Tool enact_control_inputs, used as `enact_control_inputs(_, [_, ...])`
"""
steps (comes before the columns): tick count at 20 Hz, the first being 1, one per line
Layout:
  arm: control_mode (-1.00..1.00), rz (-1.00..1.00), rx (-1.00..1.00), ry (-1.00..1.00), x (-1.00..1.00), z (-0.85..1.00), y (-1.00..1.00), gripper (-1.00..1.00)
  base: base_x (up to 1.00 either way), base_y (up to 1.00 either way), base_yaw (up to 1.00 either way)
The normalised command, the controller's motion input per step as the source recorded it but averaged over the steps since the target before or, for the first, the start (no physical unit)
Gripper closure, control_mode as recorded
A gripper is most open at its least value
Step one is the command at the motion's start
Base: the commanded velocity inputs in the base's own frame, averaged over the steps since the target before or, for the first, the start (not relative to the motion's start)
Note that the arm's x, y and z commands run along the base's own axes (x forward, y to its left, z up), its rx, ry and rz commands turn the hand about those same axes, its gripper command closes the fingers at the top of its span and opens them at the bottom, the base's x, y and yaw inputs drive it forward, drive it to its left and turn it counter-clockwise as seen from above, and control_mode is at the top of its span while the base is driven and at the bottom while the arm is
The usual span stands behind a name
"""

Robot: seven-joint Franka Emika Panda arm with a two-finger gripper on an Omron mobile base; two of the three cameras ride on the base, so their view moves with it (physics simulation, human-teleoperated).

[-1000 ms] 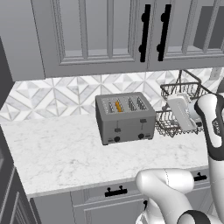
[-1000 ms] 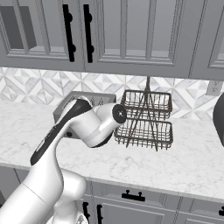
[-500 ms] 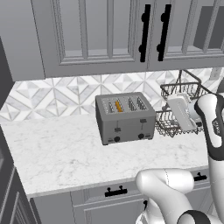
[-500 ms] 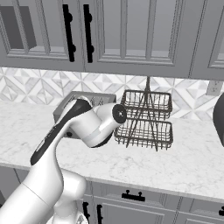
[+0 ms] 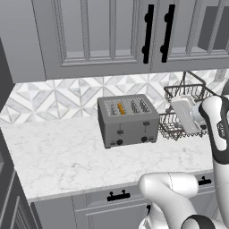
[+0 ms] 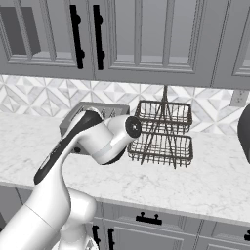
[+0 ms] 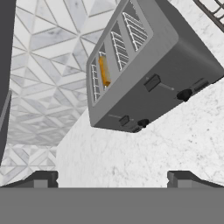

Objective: Start the toaster. Once the lever pops up, take the bread to the plate on the dining counter.

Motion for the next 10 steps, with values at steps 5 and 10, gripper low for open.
enact_control_inputs(5, [-1.00,0.00,0.00,0.00,0.00,0.00,0.00,-1.00,0.00,0.00,0.00])
enact_control_inputs(10, [-1.00,0.00,0.00,0.00,0.00,0.00,0.00,-1.00,0.00,0.00,0.00])
